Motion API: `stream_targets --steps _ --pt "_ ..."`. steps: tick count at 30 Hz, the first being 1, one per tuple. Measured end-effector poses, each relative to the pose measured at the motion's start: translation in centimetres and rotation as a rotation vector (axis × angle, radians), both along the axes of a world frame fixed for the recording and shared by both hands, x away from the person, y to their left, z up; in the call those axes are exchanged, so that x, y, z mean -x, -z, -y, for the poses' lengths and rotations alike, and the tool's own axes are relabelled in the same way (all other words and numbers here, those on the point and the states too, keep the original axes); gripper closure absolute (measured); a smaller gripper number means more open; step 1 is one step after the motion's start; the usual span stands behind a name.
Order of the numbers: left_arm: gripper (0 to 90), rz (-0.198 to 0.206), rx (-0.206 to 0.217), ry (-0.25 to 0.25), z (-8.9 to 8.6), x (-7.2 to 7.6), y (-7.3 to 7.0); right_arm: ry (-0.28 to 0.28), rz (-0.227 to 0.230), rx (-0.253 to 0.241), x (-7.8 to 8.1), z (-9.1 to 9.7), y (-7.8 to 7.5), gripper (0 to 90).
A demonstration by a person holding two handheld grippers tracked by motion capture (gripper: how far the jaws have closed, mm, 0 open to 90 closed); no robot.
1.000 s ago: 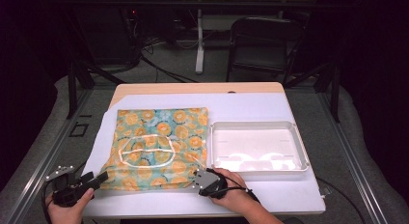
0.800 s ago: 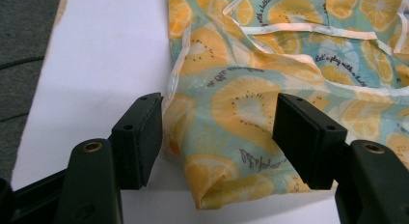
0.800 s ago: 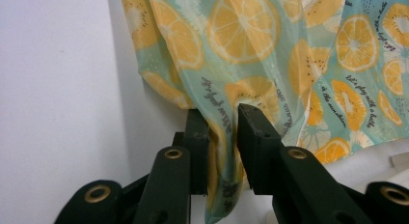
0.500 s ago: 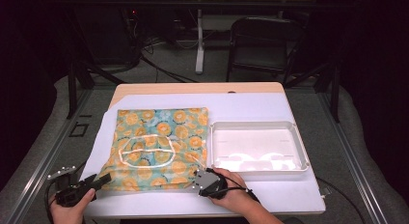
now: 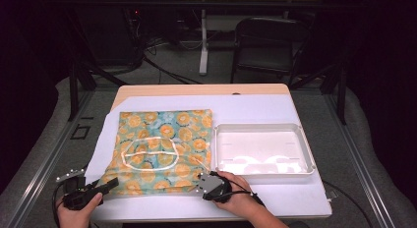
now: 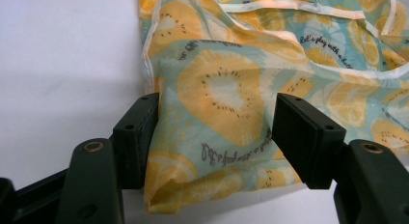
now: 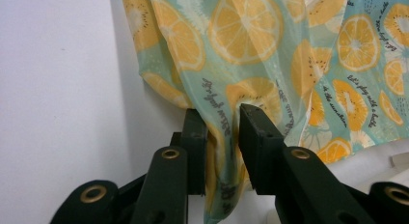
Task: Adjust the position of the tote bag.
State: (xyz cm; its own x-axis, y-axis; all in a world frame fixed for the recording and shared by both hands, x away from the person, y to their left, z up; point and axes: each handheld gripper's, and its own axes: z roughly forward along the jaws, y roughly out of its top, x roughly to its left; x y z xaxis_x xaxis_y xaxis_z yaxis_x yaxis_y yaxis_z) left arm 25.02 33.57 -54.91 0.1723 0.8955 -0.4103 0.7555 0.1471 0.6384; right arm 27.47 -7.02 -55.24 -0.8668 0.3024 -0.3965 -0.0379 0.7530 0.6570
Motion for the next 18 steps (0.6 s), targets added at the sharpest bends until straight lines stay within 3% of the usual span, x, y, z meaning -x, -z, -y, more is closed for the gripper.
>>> stream_targets --steps 10,18 --pt "37.3 -0.022 -0.017 0.058 1.2 -0.3 0.3 0.000 0.001 0.006 0.0 0.0 0.0 72.5" --pt "40.4 -0.019 -0.032 0.071 1.7 -0.4 0.6 -0.002 0.002 0.007 0.0 0.0 0.1 72.4"
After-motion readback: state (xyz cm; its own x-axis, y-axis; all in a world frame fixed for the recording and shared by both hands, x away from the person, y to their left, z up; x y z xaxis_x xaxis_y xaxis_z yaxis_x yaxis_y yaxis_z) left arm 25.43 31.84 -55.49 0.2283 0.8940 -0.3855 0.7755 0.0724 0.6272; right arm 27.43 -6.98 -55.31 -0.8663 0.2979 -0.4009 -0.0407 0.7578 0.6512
